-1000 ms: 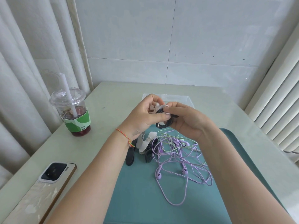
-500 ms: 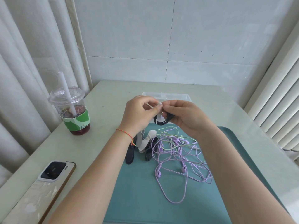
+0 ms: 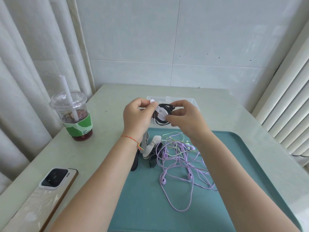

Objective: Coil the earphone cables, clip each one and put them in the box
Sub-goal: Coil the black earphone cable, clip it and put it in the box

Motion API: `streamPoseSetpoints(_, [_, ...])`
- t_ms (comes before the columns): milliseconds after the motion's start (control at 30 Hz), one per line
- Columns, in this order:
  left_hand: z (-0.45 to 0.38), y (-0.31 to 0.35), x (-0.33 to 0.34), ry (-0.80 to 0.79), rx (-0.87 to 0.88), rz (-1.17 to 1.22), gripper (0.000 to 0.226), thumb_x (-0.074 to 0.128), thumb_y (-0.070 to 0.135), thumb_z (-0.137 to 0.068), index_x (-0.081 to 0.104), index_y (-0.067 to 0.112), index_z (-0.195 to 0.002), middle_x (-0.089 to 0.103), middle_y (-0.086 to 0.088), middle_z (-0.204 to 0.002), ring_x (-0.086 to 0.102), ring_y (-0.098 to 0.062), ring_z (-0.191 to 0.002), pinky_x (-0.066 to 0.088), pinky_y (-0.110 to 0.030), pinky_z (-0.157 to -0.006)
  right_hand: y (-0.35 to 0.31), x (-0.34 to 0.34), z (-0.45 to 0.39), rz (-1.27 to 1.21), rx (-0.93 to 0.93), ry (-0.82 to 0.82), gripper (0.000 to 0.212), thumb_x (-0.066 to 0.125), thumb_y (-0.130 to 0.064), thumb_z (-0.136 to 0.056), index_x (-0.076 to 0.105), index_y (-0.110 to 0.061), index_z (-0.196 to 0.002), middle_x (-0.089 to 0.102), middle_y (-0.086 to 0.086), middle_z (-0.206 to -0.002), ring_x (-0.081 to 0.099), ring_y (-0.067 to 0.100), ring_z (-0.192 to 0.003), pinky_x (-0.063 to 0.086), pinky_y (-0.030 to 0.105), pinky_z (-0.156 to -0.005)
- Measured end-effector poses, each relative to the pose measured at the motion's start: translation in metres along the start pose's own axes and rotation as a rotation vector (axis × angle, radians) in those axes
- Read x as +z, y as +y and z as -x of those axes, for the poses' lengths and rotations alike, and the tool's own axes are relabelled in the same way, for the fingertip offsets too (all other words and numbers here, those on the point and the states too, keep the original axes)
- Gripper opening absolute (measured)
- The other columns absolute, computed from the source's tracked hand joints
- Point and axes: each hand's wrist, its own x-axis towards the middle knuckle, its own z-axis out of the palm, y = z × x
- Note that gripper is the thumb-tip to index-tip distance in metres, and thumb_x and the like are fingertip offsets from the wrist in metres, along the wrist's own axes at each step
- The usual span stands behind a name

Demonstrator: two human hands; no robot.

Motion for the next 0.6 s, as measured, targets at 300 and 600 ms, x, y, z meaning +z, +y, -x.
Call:
streamPoseSetpoints(300, [0.007,0.003,0.008,0.055,0.010,-0.038,0.016,0.073,0.021,-0.081,0.069,0.011,-0.070,0.064,0.005,-0.062,0.061,-0.016,-0.064,0.057,-0.044,-0.078,0.006,0.004,-0.006,-0.040,0.024,0.076,0.028,0.067,-0.004,-0.079,0.058,-0.012,-0.105,0.072,0.013,-0.089,0.067,0.024,-0.072,0.055,0.044,-0.081])
streamPoseSetpoints(600, [0.012,0.009,0.008,0.023,0.326,-0.178,0.017,0.071,0.011,-0.081,0.062,0.010,-0.066,0.064,-0.003,-0.068,0.057,-0.007,-0.060,0.041,-0.013,-0.061,0.015,0.005,-0.009,-0.230,0.111,0.105,0.014,0.058,0.000,-0.086,0.065,0.005,-0.097,0.072,0.017,-0.077,0.070,0.022,-0.067,0.061,0.037,-0.075])
